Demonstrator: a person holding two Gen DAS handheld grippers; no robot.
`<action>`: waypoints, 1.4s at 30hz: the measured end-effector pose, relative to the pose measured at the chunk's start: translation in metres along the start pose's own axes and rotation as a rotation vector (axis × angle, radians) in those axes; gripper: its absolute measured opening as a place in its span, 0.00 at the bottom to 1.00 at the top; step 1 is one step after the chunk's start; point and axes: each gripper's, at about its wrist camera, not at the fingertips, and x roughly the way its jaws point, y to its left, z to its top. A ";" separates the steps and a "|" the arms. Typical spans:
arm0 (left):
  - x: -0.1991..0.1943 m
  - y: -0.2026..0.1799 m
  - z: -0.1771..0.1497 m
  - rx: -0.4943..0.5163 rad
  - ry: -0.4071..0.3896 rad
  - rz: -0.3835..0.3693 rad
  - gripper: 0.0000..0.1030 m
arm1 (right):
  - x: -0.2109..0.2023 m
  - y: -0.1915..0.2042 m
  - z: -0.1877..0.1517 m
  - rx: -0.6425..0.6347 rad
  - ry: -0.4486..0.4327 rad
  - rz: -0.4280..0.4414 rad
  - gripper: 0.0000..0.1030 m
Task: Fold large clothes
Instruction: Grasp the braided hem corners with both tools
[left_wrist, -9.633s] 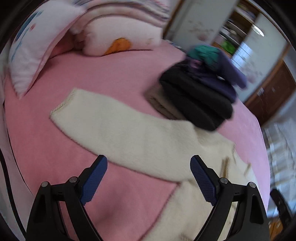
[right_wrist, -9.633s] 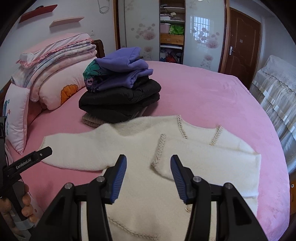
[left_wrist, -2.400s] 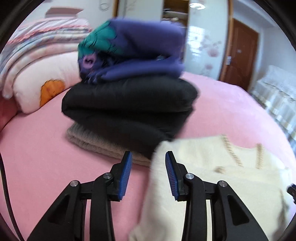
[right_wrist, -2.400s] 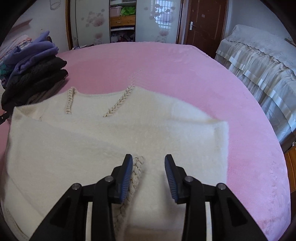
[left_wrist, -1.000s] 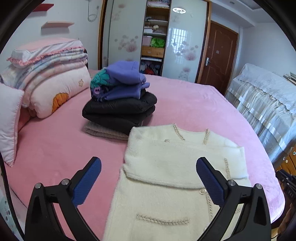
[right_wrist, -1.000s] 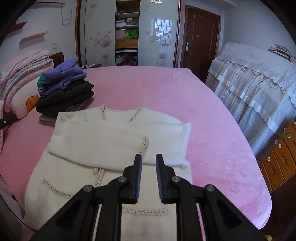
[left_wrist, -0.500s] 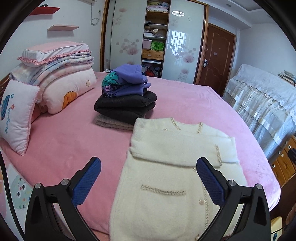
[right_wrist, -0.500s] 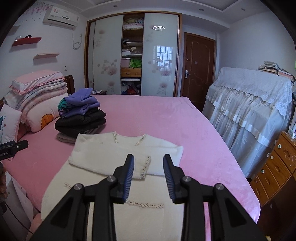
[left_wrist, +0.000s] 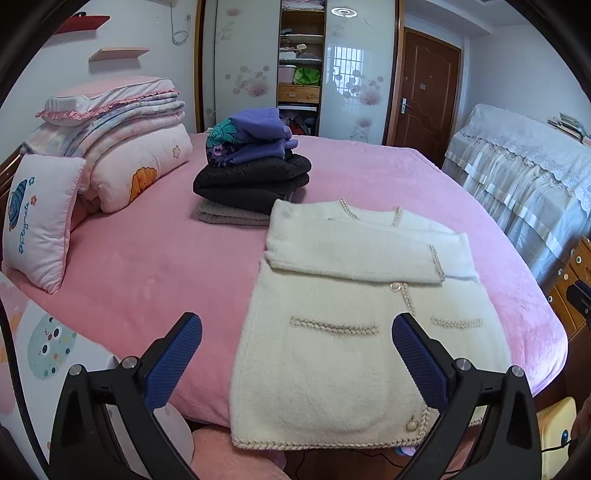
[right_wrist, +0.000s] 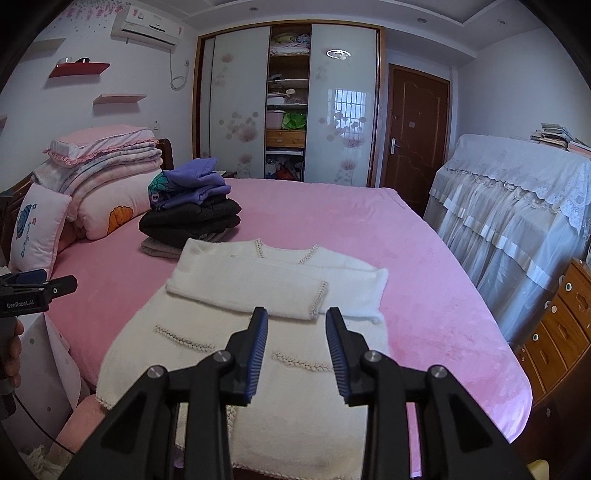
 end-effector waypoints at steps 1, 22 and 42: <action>0.001 0.000 -0.002 0.003 0.005 -0.001 0.99 | 0.001 0.000 -0.002 0.003 0.006 0.006 0.32; 0.123 0.080 -0.114 -0.029 0.335 -0.090 0.99 | 0.071 -0.059 -0.135 0.104 0.397 0.112 0.32; 0.194 0.123 -0.182 -0.200 0.602 -0.225 0.84 | 0.118 -0.139 -0.225 0.404 0.676 0.151 0.51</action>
